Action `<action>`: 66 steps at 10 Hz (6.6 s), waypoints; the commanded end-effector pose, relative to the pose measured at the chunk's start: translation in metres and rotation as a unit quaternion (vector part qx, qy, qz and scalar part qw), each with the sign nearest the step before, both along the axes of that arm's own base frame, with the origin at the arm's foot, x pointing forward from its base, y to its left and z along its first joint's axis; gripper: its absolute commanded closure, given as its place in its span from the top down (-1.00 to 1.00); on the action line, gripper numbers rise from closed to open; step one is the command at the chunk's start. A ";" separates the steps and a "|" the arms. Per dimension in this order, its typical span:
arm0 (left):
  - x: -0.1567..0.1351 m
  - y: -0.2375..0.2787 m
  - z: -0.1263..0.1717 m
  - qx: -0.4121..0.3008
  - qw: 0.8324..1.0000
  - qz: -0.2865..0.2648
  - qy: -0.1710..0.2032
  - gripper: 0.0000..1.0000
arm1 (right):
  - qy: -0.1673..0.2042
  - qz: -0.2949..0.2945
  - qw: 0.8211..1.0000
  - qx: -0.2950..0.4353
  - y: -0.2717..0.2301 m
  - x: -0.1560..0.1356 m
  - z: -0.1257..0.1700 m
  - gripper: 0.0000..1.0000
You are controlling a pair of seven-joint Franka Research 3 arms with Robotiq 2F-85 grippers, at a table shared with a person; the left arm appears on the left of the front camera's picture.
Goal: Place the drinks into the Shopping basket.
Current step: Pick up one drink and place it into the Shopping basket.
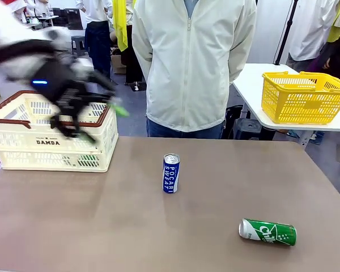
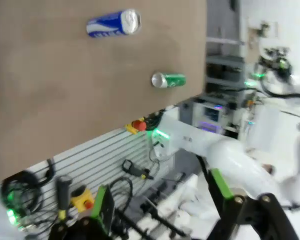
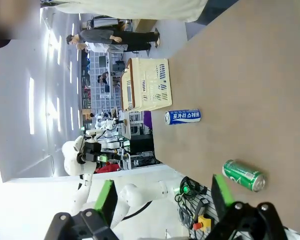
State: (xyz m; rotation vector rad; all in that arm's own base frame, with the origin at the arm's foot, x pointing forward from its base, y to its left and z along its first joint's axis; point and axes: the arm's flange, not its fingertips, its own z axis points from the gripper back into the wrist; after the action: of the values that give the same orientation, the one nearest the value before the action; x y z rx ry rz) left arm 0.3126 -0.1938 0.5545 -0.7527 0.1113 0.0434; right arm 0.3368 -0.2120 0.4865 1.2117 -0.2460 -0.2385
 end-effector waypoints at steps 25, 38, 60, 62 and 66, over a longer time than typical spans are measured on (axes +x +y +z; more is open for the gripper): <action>0.139 -0.229 -0.180 0.346 0.932 0.041 -0.100 1.00 | 0.004 -0.007 1.000 0.004 0.000 0.000 0.003 1.00; 0.165 -0.147 -0.053 0.372 0.926 0.004 -0.070 -1.00 | 0.004 -0.007 1.000 0.004 0.000 0.000 0.003 1.00; 0.309 0.193 -0.009 0.326 0.925 -0.067 -0.183 -1.00 | 0.004 -0.007 1.000 0.004 0.000 0.000 0.003 1.00; 0.330 0.201 -0.031 0.304 0.931 -0.094 -0.179 -1.00 | 0.004 -0.007 1.000 0.004 0.000 0.000 0.003 1.00; 0.337 0.195 -0.099 0.313 0.942 -0.024 -0.117 -1.00 | 0.004 -0.007 1.000 0.004 0.000 0.000 0.003 1.00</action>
State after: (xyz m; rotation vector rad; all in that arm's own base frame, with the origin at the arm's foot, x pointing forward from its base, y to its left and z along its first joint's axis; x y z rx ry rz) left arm 0.6512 0.0063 0.4545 -0.1239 -0.0982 -0.1304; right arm 0.3367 -0.2129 0.4857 1.2107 -0.2452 -0.2423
